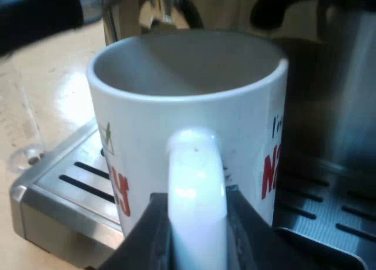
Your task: Remove mug from coffee machine
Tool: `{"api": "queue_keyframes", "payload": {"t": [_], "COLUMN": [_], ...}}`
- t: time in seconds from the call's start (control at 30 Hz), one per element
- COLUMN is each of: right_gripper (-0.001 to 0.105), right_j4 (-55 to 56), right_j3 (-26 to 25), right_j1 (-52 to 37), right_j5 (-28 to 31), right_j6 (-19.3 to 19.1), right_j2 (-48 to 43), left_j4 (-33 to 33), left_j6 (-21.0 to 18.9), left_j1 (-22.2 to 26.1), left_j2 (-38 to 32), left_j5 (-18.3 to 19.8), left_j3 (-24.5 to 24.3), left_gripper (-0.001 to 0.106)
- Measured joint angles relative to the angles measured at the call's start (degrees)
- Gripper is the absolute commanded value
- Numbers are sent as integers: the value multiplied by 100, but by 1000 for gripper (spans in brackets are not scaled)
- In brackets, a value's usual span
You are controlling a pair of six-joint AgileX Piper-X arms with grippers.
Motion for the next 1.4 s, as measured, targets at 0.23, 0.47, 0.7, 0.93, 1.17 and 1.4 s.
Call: {"api": "queue_keyframes", "payload": {"t": [0.23,0.47,0.7,0.93,1.17,1.4], "right_gripper": [4,4,4,0,0,0], "right_j4": [625,943,1813,2647,3257,3941], "right_j3": [17,22,31,31,31,36], "right_j1": [0,0,0,0,0,0], "right_j5": [22,22,22,22,22,94], "right_j6": [0,0,0,0,0,413], "right_j2": [-492,-765,-1390,-1965,-2558,-3387], "left_j4": [0,0,0,-89,-87,-99], "left_j6": [0,0,0,0,0,0], "left_j1": [0,0,0,-146,-898,-1065], "left_j2": [0,0,0,0,0,0], "left_j5": [0,0,221,264,303,316], "left_j3": [0,0,0,0,0,0], "left_gripper": [77,77,77,77,77,77]}}
